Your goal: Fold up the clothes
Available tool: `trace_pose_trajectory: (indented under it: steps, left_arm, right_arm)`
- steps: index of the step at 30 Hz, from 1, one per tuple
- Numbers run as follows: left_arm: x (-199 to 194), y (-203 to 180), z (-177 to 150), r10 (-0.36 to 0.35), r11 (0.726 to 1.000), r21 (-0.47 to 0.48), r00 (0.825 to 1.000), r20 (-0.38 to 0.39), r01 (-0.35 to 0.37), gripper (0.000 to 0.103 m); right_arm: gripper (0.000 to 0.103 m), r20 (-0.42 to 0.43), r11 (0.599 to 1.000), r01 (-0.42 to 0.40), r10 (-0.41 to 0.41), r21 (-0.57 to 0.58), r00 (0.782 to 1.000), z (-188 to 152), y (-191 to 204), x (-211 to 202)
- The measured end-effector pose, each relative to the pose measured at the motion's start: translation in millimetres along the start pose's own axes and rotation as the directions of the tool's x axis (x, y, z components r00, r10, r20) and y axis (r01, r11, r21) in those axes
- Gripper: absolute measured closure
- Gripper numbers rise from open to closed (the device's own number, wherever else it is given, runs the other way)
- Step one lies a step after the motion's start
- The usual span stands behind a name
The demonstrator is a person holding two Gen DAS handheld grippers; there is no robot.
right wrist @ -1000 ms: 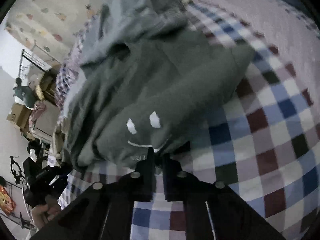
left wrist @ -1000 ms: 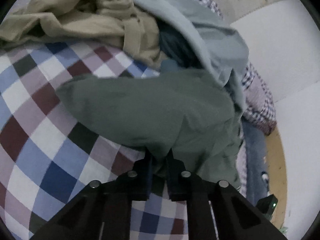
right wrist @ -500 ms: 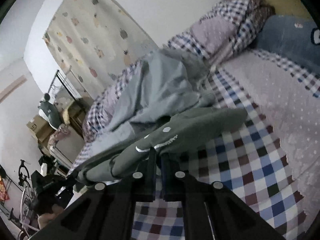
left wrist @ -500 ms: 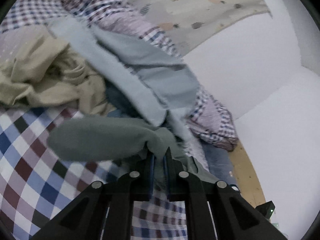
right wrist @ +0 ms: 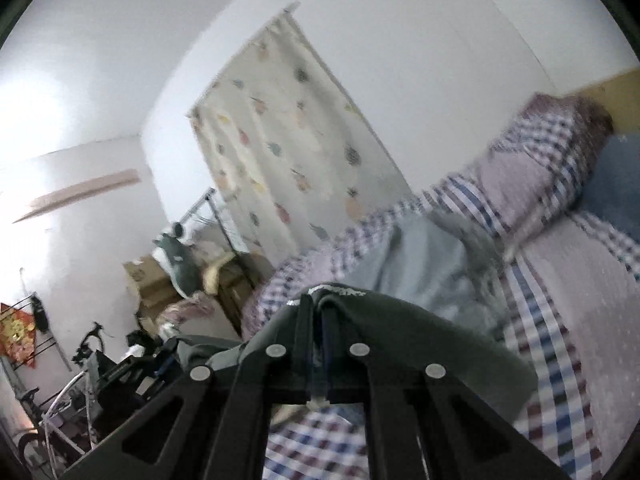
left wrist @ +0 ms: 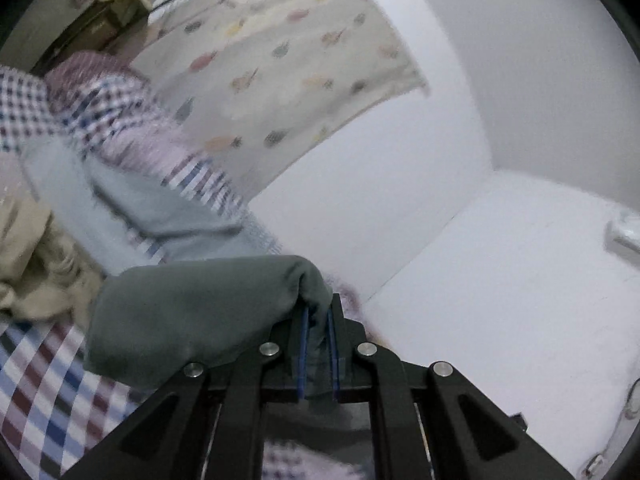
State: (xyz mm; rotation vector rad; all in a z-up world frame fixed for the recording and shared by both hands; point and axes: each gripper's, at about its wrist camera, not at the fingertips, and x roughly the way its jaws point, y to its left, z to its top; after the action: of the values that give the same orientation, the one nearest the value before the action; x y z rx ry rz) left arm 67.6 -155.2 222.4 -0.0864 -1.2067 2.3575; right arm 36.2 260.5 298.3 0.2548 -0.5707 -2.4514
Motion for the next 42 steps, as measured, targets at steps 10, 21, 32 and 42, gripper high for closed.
trace_pose_trajectory:
  steps: [10, 21, 32, 42]
  left_arm:
    - [56.6, 55.7, -21.1, 0.351, 0.933, 0.140, 0.923, -0.158, -0.331, 0.088]
    - [93.9, 80.8, -88.7, 0.528, 0.839, 0.372, 0.762, -0.375, -0.397, 0.018]
    - [70.1, 107.0, -150.6, 0.620, 0.785, 0.429, 0.574, -0.535, -0.448, 0.020]
    - [84.3, 114.1, -163.9, 0.571, 0.820, 0.399, 0.551, -0.608, -0.410, 0.096]
  right_arm:
    - [0.093, -0.175, 0.943, 0.326, -0.333, -0.064, 0.927, -45.5, -61.1, 65.1]
    - [0.034, -0.375, 0.899, 0.437, -0.414, -0.026, 0.830, -85.0, -129.0, 80.6]
    - [0.034, -0.632, 0.963, 0.245, -0.260, -0.113, 0.730, -135.9, -100.6, 101.0]
    - [0.034, -0.638, 0.962, 0.231, -0.269, -0.144, 0.721, -148.1, -94.3, 119.9]
